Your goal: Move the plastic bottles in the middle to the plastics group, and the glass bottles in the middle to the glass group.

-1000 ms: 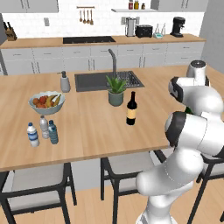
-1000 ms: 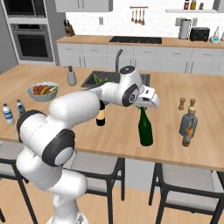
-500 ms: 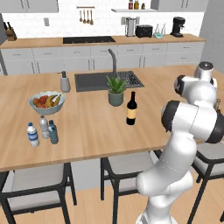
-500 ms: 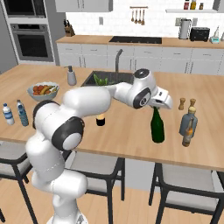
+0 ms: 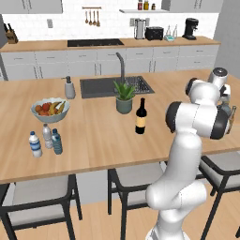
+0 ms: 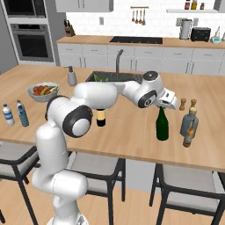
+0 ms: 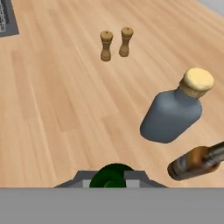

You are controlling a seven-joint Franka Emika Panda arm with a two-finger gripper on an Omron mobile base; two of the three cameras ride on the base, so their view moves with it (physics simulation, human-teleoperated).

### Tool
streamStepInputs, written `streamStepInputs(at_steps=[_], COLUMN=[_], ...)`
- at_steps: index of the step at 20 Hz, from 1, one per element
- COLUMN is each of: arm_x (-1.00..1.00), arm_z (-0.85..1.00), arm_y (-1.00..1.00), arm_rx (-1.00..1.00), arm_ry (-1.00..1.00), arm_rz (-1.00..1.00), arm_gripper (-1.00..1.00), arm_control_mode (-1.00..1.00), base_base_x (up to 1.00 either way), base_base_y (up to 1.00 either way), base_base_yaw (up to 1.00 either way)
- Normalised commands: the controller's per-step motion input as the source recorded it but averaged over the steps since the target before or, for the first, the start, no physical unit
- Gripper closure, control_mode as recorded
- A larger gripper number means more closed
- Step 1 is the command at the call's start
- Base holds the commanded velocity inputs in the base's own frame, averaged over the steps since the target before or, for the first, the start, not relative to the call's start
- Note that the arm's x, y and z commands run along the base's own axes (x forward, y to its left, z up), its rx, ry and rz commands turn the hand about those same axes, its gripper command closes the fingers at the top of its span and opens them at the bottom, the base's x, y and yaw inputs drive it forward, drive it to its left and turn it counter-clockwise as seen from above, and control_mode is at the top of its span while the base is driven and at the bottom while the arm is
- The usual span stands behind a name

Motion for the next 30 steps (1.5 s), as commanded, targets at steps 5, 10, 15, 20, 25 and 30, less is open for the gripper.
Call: streamStepInputs(at_steps=[5, 10, 15, 20, 25, 30], arm_x=[0.30, 0.29, 0.15, 0.13, -0.06, -0.08], arm_z=[-0.09, -0.17, -0.33, -0.38, -0.48, -0.35], arm_y=[-0.29, -0.26, -0.20, -0.21, 0.00, 0.04], arm_rx=[0.00, 0.00, 0.00, 0.00, 0.00, 0.00], arm_ry=[0.00, 0.00, -0.01, 0.00, 0.00, 0.00], arm_rz=[-0.03, 0.00, 0.00, 0.00, -0.01, 0.00], arm_gripper=[1.00, 1.00, 1.00, 1.00, -1.00, -1.00], arm_control_mode=[-1.00, -1.00, -1.00, -1.00, -1.00, -1.00], base_base_x=[0.00, 0.00, 0.00, 0.00, 0.00, 0.00], base_base_y=[0.00, 0.00, 0.00, 0.00, 0.00, 0.00], base_base_yaw=[0.00, 0.00, 0.00, 0.00, 0.00, 0.00])
